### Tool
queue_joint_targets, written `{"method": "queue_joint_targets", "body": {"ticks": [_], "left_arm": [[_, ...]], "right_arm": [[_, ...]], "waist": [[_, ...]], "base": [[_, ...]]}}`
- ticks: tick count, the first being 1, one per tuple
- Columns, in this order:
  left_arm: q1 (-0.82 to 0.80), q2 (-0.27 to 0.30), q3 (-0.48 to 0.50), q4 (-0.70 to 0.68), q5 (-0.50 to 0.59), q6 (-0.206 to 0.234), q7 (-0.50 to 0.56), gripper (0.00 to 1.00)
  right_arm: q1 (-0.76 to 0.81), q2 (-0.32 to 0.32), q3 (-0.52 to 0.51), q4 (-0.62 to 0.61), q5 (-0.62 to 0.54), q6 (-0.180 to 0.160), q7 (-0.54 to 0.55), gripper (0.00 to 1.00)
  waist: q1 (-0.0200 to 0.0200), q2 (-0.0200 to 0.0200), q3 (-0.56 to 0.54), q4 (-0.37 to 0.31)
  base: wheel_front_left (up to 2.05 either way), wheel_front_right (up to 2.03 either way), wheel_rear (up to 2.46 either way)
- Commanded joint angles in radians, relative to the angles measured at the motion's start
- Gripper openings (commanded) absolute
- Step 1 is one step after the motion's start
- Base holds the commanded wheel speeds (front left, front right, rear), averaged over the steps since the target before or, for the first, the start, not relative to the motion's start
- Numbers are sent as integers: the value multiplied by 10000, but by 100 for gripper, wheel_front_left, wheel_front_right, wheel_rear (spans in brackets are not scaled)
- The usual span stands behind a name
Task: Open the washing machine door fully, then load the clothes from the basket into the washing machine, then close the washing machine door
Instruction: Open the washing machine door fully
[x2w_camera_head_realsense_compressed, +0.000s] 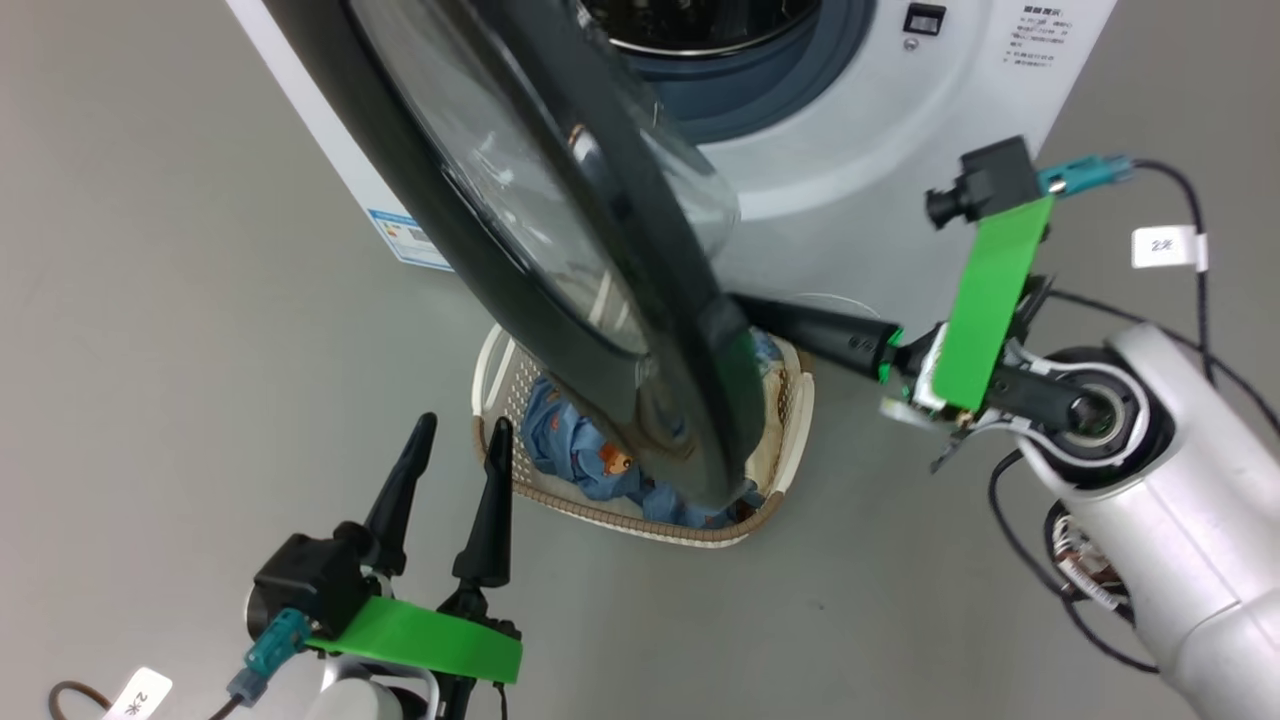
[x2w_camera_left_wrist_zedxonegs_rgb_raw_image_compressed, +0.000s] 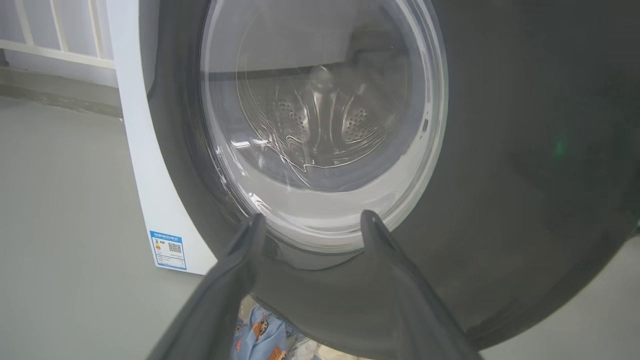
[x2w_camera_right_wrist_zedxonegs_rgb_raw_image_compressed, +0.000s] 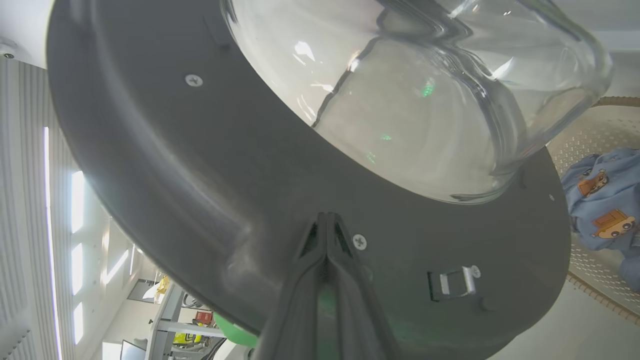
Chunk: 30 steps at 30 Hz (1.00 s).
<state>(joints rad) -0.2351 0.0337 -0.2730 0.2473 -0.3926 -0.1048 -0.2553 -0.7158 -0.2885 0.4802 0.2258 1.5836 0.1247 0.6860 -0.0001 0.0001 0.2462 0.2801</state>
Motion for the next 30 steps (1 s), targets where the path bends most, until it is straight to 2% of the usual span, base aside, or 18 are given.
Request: {"method": "queue_joint_targets", "body": {"ticks": [1,10,17,18,19,20,24,25,26,30], "left_arm": [[87,166,348,-153,108,-32,-65,100],[144,166,400,-171,126,-53,-65,100],[171,166,445,-106,170,-76,-65,100],[149,166,454,-72,187,-85,-65,100],[149,166,454,-72,187,-85,-65,100],[134,166,470,-38,200,-95,-65,100],[79,166,603,70,275,-136,-65,100],[73,166,650,101,293,-148,-65,100],[68,166,709,129,314,-159,-65,100],[95,166,975,212,404,-199,-65,100]], "right_arm": [[245,304,157,-424,99,60,122,0],[430,608,271,-511,-4,60,285,0],[516,535,62,-501,-179,60,2,0],[531,505,14,-492,-209,60,-80,7],[531,505,14,-492,-209,60,-80,7],[560,478,-26,-484,-234,60,-166,19],[734,295,-193,-445,-352,60,-564,51],[797,244,-222,-432,-391,60,-687,78],[856,191,-235,-440,-444,60,-816,100],[1162,-23,-199,-486,-631,60,-1371,100]], "waist": [[1,-1,-102,79],[1,-1,-191,180],[1,-1,-283,34],[1,-1,-304,-4],[1,-1,-304,-4],[1,-1,-350,-54],[1,-1,-480,-260],[1,-1,-517,-317],[1,-1,-542,-383],[1,-1,-662,-667]], "base": [[0,0,0],[0,0,0],[0,0,0],[0,0,0],[0,0,0],[0,0,0],[0,0,0],[0,0,0],[0,0,0],[0,0,0]]}}
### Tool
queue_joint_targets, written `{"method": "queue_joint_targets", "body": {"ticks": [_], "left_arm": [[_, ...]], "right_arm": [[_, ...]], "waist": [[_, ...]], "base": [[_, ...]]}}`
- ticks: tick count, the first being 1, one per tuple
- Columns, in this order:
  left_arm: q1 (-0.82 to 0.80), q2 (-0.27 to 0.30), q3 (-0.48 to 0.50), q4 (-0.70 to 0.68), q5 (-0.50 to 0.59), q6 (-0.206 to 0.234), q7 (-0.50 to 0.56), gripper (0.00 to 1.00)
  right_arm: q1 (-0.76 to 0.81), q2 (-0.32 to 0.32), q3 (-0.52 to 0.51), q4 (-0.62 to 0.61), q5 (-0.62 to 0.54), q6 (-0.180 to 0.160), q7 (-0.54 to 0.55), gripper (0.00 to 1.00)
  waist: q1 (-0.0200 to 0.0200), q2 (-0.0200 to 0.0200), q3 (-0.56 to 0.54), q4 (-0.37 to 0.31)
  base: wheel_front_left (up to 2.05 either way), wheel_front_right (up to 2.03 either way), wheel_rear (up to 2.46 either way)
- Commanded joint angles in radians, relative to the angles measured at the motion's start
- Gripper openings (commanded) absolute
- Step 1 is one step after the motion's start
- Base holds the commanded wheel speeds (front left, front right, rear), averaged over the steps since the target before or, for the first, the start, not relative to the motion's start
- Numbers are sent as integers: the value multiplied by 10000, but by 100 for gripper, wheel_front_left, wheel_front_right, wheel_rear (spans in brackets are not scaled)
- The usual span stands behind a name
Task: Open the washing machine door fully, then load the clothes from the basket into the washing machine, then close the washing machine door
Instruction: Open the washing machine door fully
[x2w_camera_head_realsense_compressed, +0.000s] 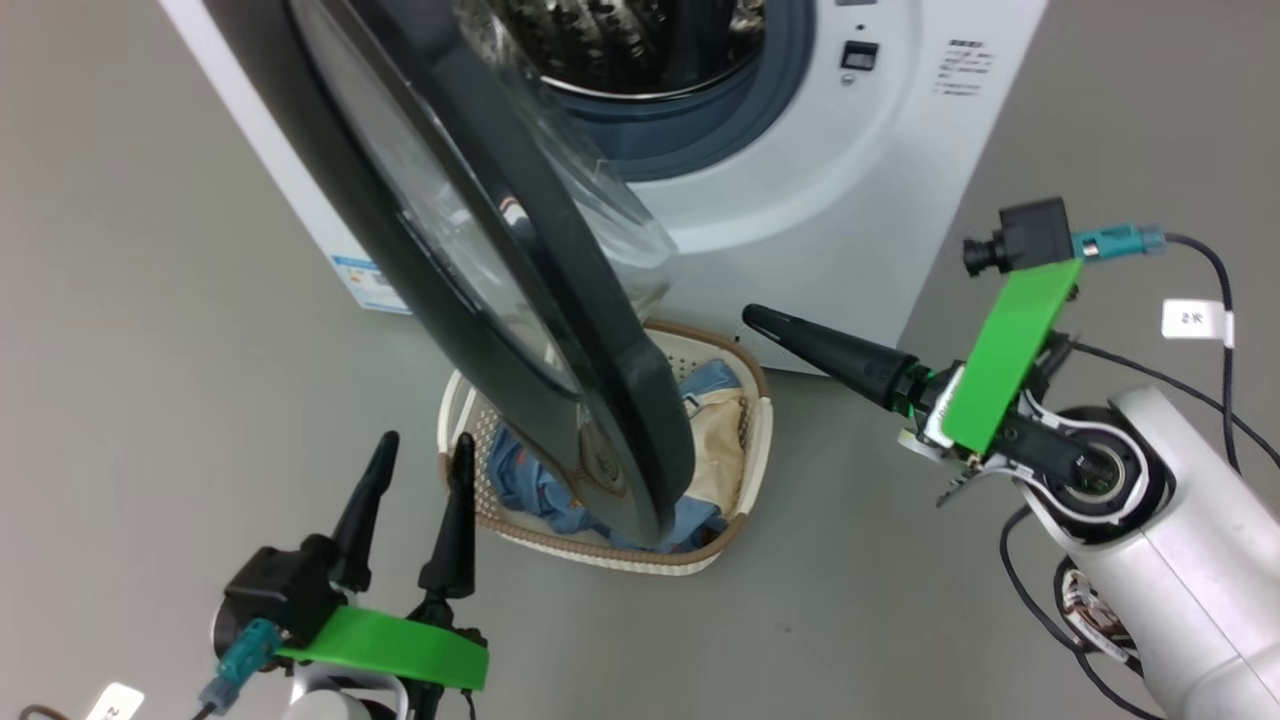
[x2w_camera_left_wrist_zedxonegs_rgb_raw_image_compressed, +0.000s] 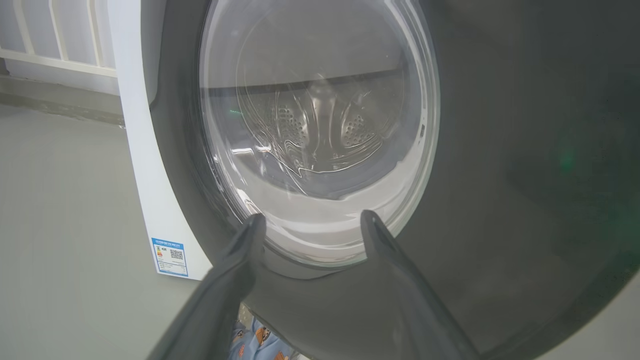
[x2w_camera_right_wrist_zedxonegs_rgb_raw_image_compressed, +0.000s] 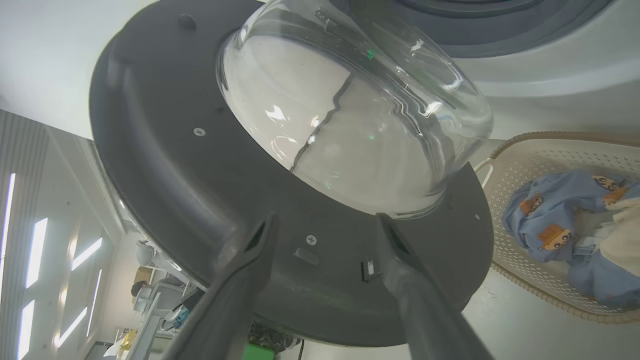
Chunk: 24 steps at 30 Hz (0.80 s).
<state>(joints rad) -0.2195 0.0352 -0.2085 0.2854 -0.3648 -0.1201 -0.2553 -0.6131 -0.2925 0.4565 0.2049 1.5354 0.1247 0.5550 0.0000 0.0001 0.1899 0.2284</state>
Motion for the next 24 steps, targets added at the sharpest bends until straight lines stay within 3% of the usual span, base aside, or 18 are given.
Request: {"method": "queue_joint_targets", "body": {"ticks": [1,14,24], "left_arm": [[-47,150,398,-161,142,-54,-65,100],[138,150,1057,-113,370,-101,-65,100],[337,150,1313,-162,445,-104,-65,100]], "right_arm": [[207,-44,73,-291,-204,60,-200,100],[990,-1088,947,-320,-834,60,-2863,100],[1515,-2060,1996,188,-1209,60,-5537,100]], "waist": [[0,-1,-122,-224],[0,-1,-388,-1071],[0,-1,-613,-1313]], "base": [[0,0,0],[0,0,0],[0,0,0]]}}
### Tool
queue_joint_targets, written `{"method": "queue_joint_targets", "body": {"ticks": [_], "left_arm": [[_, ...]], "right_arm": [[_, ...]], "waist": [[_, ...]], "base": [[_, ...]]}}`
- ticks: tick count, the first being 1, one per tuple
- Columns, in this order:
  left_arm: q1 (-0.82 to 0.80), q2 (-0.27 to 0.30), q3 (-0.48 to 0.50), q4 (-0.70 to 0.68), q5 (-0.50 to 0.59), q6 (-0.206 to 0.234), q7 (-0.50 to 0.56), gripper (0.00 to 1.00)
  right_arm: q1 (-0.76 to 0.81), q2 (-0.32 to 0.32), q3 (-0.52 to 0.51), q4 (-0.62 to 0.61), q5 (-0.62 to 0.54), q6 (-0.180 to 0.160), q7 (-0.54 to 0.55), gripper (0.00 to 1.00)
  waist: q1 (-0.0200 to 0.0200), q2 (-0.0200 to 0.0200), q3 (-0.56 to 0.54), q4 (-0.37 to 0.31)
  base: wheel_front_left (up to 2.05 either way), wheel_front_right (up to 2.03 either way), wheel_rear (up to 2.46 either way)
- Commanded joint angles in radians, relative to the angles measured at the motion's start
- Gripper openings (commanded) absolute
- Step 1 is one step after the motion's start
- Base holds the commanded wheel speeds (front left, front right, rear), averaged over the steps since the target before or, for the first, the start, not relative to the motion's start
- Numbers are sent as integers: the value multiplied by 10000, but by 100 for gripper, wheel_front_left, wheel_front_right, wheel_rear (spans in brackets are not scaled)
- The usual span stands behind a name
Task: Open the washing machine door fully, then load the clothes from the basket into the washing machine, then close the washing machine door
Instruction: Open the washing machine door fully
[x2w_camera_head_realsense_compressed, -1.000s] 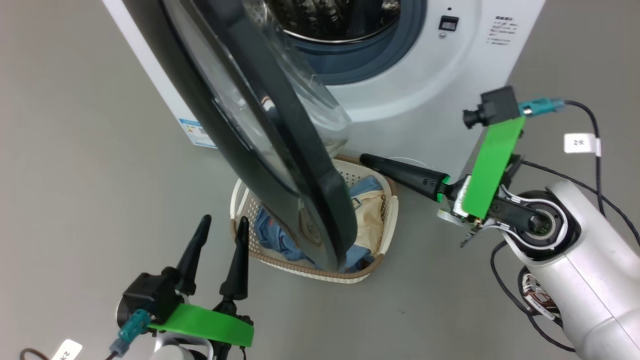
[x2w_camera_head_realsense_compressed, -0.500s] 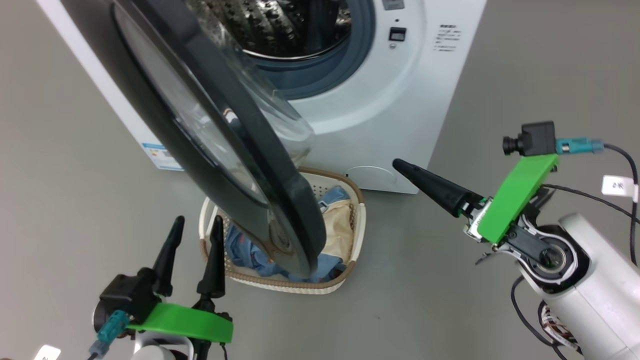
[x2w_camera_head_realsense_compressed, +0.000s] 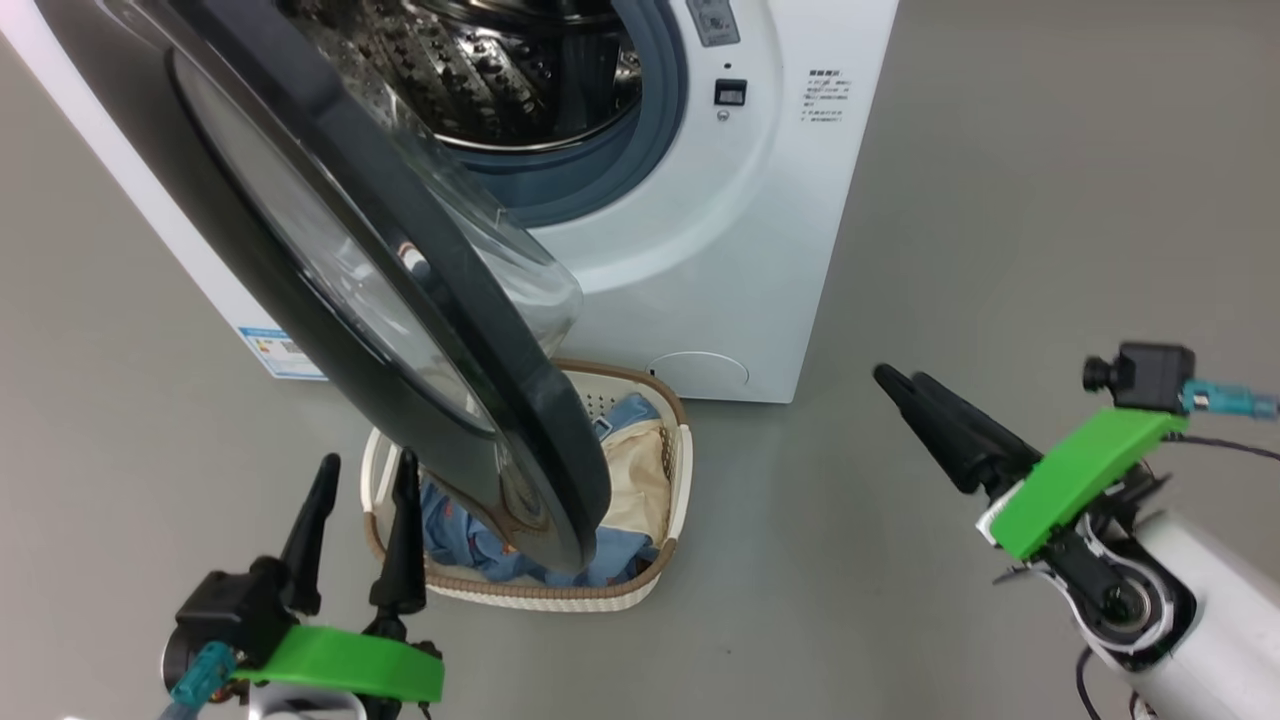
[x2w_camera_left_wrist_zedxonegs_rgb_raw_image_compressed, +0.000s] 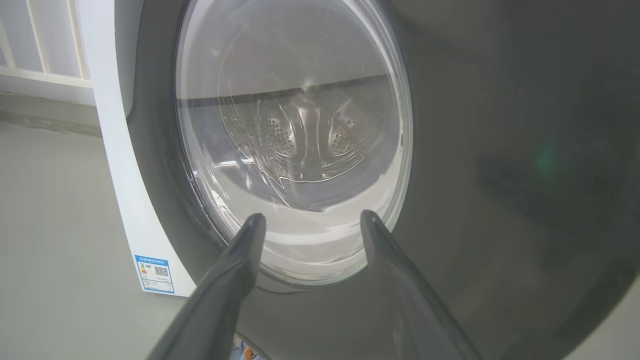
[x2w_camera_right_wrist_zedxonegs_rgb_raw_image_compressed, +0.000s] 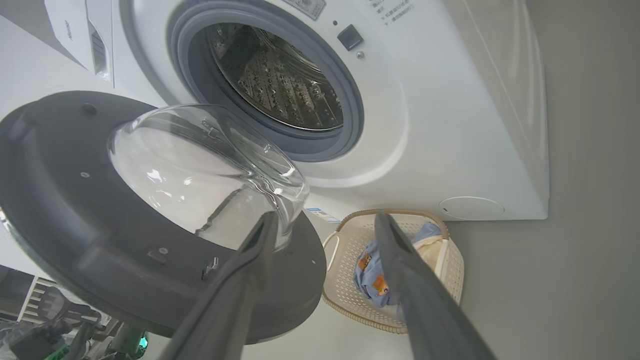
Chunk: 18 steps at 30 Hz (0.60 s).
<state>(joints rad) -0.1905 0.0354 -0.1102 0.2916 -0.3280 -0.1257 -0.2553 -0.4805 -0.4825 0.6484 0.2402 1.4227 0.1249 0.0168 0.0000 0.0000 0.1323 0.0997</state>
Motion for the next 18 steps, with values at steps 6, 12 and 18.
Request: {"method": "queue_joint_targets", "body": {"ticks": [6,12,18], "left_arm": [[219,165,431,-217,81,-49,-65,100],[374,184,526,-214,85,-49,-65,100],[490,194,610,-252,111,-49,-65,100]], "right_arm": [[373,-678,1062,467,-548,58,-1916,100],[425,-817,1553,1138,-830,58,-2688,100],[690,-459,170,1679,-2120,58,-2780,100]], "waist": [[0,0,-218,-91],[0,0,-388,-160],[0,0,-485,-237]], "base": [[0,0,0],[0,0,0],[0,0,0]]}}
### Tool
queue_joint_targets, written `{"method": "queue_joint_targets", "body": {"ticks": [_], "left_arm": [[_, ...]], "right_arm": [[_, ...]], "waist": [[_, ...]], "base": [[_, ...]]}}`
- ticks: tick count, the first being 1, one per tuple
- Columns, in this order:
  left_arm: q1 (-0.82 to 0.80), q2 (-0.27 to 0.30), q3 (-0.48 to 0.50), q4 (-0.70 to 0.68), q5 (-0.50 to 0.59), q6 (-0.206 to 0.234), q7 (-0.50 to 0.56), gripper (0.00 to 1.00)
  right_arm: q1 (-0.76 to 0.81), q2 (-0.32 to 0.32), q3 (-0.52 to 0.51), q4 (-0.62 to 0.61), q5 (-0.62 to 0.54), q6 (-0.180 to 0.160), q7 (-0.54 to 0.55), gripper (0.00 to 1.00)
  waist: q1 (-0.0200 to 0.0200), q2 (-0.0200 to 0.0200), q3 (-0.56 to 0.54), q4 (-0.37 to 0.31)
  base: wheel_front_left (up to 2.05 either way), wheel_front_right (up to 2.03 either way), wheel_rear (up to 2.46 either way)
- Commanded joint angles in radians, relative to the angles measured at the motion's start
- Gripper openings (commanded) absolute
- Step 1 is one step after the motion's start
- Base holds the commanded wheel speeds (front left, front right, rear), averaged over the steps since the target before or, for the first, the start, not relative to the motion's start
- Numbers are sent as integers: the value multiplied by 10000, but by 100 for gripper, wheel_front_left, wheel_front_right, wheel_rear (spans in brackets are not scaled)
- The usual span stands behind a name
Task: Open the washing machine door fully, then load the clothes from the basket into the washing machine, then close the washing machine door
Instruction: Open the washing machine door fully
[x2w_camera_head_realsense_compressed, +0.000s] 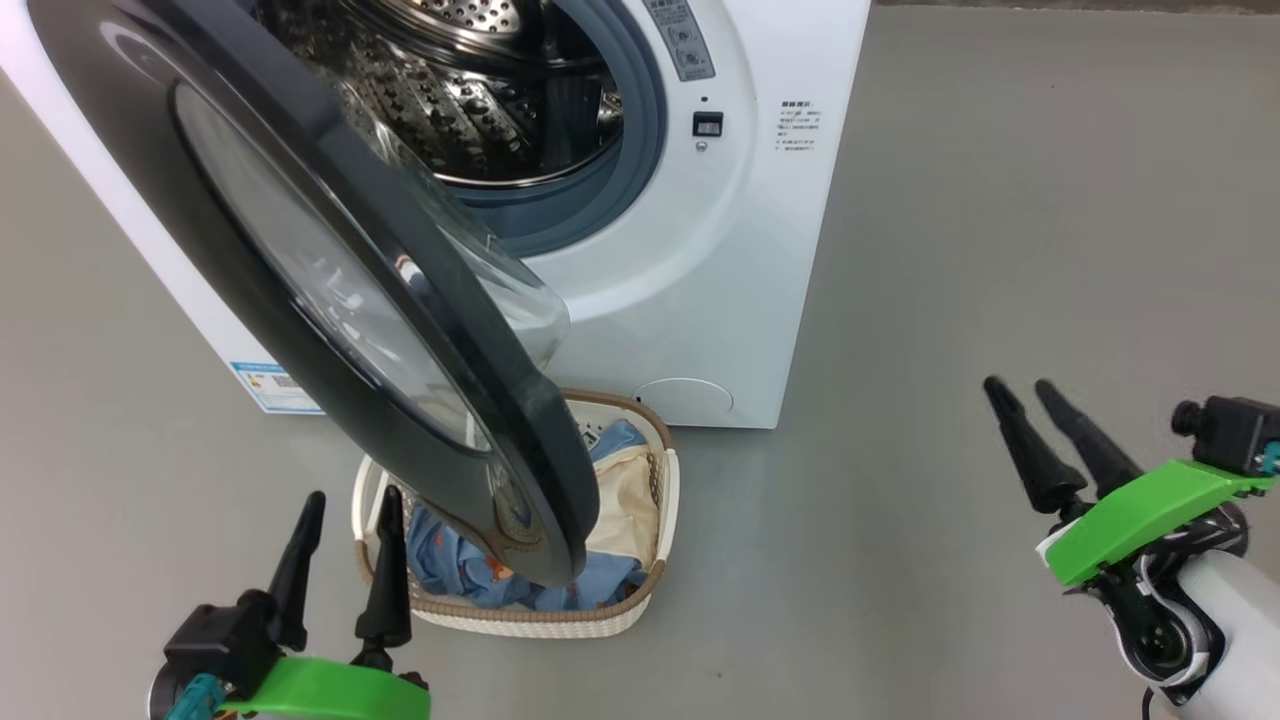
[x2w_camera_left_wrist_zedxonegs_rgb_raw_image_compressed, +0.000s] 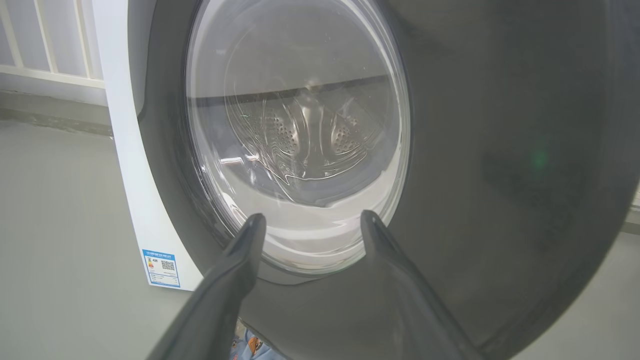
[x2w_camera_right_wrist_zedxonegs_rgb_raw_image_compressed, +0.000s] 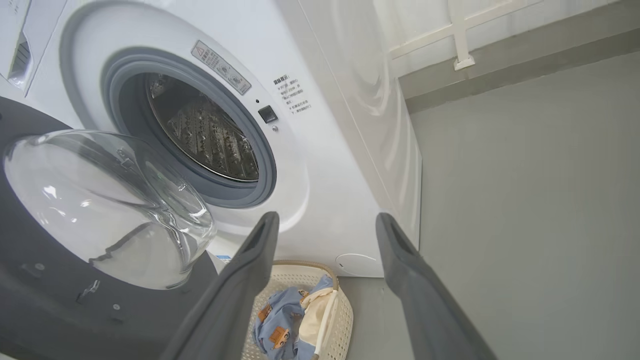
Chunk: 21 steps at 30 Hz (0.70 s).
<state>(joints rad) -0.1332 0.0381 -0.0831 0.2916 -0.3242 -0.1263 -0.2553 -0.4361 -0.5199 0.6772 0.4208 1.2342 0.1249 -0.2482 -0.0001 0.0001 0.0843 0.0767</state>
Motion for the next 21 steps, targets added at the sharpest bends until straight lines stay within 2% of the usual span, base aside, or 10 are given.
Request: {"method": "queue_joint_targets", "body": {"ticks": [1,2,3,11,17,21], "left_arm": [[-79,167,350,-262,78,-43,-65,100],[-68,166,374,-278,84,-43,-65,100],[-64,166,383,-283,85,-43,-65,100],[-87,159,390,-270,88,-44,-65,100],[-115,154,408,-277,112,-44,-65,100],[-152,150,391,-275,112,-44,-65,100]], "right_arm": [[376,30,-482,-121,-591,58,-131,100],[661,264,-1224,-177,-1341,58,-132,100],[802,362,-1550,-212,-1758,58,-132,100],[1772,1173,-3473,-979,-5042,58,-134,100],[2341,1785,-4504,-1517,-6629,58,-134,100],[2630,2024,-4849,-1762,-7440,58,-135,100]], "waist": [[1,-1,-11,-10],[1,-1,-16,-14],[1,-1,-15,-14],[1,-1,47,-26],[1,-1,86,1],[1,-1,133,50]], "base": [[0,0,0],[0,0,0],[0,0,0],[0,0,0],[0,0,0],[0,0,0]]}}
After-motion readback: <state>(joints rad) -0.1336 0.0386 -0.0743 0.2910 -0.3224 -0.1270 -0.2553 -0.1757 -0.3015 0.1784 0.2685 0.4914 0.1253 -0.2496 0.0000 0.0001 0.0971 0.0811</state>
